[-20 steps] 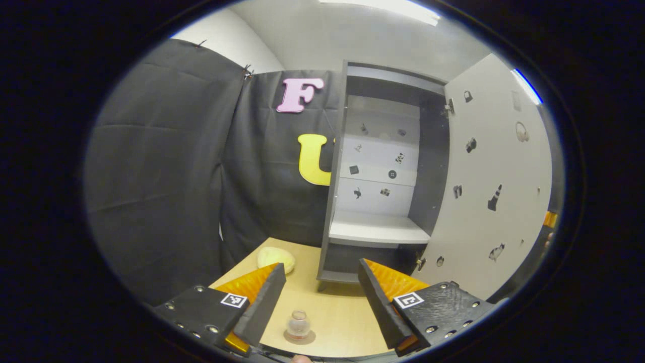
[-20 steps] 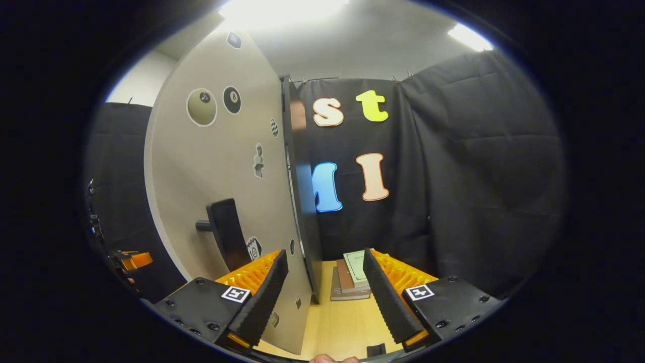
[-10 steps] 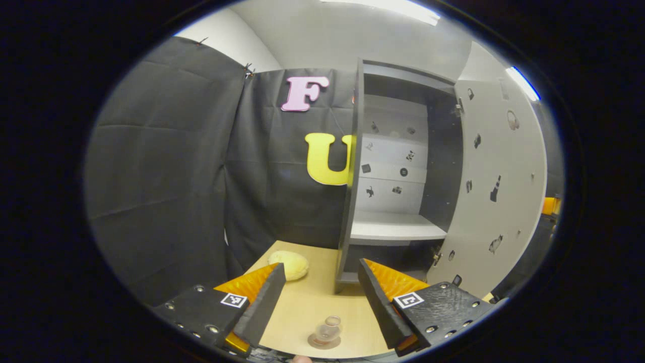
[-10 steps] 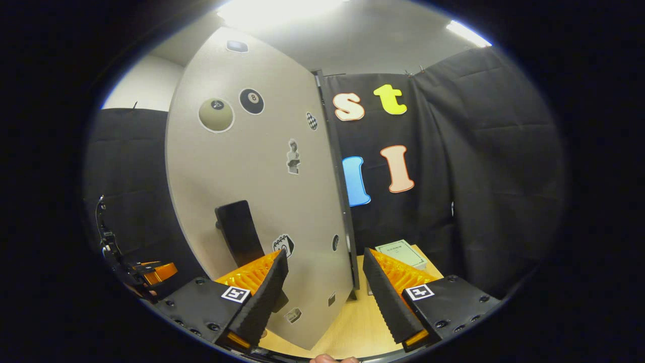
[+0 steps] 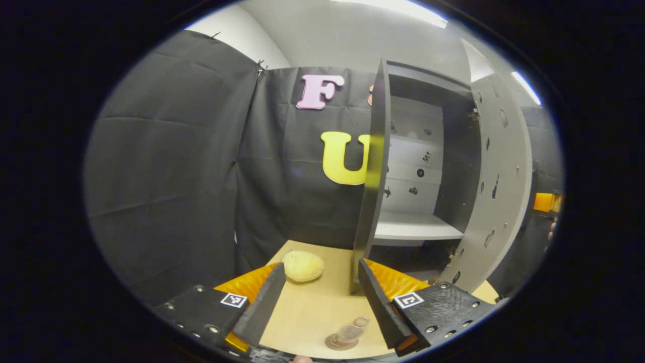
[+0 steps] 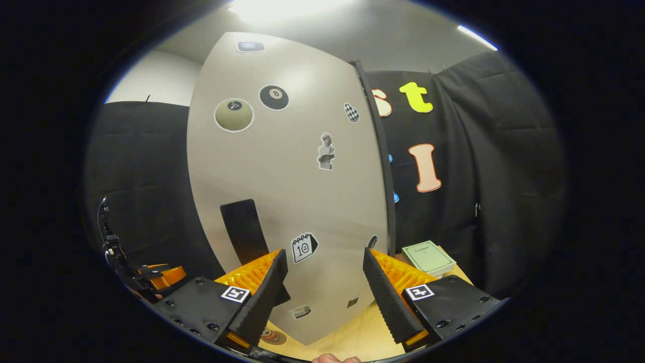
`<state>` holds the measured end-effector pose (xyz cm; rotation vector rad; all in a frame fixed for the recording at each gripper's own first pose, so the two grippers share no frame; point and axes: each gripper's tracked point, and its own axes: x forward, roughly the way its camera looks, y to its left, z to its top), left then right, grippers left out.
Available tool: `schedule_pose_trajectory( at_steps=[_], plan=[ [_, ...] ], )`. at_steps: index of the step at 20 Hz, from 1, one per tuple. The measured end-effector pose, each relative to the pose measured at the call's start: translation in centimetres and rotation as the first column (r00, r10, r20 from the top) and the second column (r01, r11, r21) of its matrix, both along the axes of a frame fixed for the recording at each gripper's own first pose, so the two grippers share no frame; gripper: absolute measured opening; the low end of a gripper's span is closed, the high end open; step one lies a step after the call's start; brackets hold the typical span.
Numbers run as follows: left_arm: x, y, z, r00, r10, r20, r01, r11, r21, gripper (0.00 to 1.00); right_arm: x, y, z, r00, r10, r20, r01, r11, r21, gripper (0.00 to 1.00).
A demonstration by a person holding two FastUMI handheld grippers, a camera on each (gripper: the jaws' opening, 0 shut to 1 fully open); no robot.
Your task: Open the cabinet door with the right hand, grasp the bottle in the cabinet with the left hand and place it on the coaster, then close the cabinet door with the right hand.
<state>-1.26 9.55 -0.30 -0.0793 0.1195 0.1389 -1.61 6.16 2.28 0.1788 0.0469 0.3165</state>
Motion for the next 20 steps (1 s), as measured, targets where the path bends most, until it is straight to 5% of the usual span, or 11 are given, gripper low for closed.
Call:
schedule_pose_trajectory(
  at_steps=[9, 20],
  plan=[
    [0.7, 1.1, -1.2, 0.999, -0.041, 0.006, 0.042, 0.999, -0.022, 0.87, 1.1, 5.4, -0.2, 0.999, 0.031, 0.008, -0.031, 0.998, -0.052, 0.98],
    [2.1, -6.2, -1.0, 0.979, -0.203, 0.037, 0.202, 0.979, 0.016, 0.87, 2.3, -3.0, -2.9, 0.983, -0.183, -0.031, 0.182, 0.982, -0.046, 0.98]
  ],
)
